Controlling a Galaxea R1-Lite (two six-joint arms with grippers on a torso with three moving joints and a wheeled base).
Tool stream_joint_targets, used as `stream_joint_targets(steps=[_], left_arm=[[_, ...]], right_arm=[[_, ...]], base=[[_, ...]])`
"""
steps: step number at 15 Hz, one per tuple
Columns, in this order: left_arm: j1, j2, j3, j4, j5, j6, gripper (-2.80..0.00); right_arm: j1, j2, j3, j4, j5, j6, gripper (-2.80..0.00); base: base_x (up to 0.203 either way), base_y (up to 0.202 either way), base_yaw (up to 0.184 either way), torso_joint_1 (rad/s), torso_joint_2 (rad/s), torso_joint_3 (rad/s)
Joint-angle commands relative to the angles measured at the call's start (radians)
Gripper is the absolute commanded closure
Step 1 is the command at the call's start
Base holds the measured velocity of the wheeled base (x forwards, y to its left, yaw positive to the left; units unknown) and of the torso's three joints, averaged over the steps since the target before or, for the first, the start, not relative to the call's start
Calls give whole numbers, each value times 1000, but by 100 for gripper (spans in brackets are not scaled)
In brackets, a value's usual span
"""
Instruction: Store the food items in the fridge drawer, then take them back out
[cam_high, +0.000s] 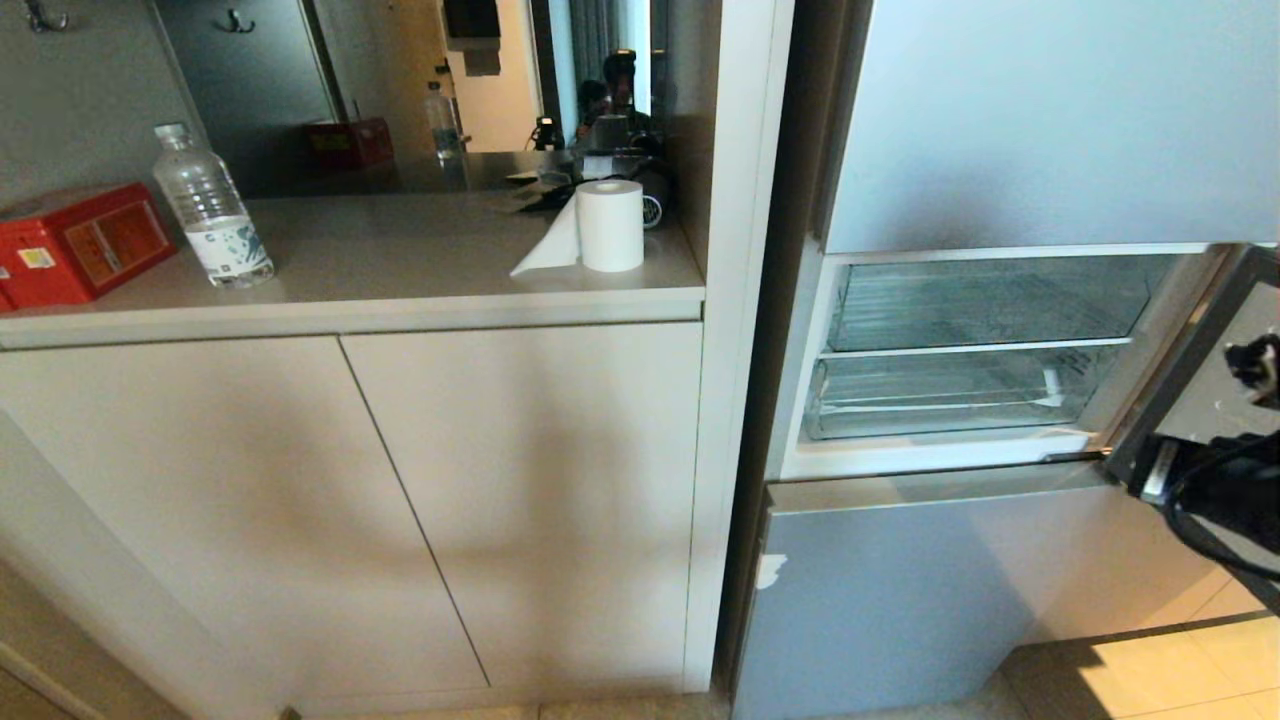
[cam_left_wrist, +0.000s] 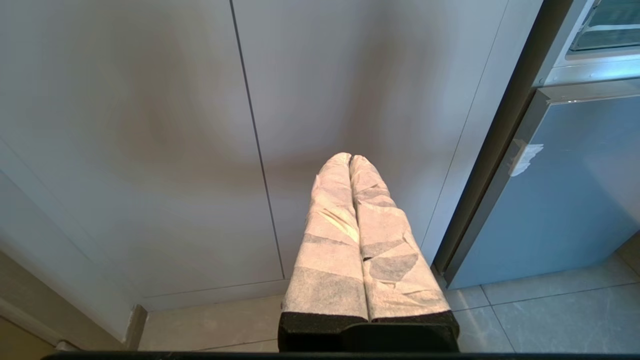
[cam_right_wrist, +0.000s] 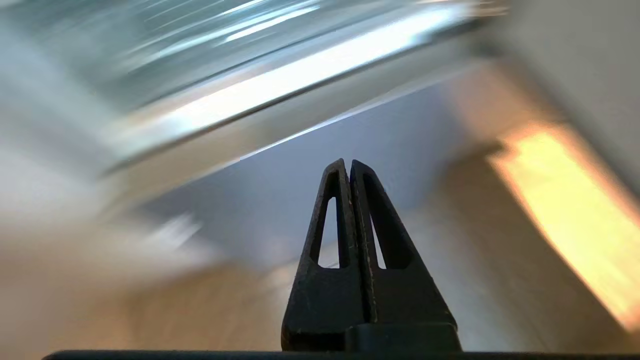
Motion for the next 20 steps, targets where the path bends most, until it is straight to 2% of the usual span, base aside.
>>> stream_joint_targets(steps=[1, 4, 7, 8, 10, 12, 16, 20], left_arm=[[0, 1, 0, 0, 0, 0, 0], [0, 1, 0, 0, 0, 0, 0], [0, 1, 0, 0, 0, 0, 0], [0, 1, 0, 0, 0, 0, 0], [0, 1, 0, 0, 0, 0, 0], [0, 1, 0, 0, 0, 0, 0], [0, 1, 0, 0, 0, 0, 0], [0, 1, 0, 0, 0, 0, 0]], right_arm=[[177, -10, 32, -20, 16, 1, 0], [259, 183, 41, -221, 44, -3, 0], [300, 444, 21, -498, 43, -23, 0], [309, 510, 3, -579, 42, -33, -280], [348, 582, -71, -657, 41, -48, -280], [362, 651, -150, -667, 37, -67, -280], [363, 778, -279, -700, -11, -96, -280], [336, 827, -350, -740, -4, -127, -280]], base=[[0, 0, 0, 0, 0, 0], [0, 0, 0, 0, 0, 0], [0, 0, 0, 0, 0, 0], [0, 0, 0, 0, 0, 0], [0, 0, 0, 0, 0, 0], [0, 0, 0, 0, 0, 0], [0, 0, 0, 0, 0, 0], [0, 0, 0, 0, 0, 0]])
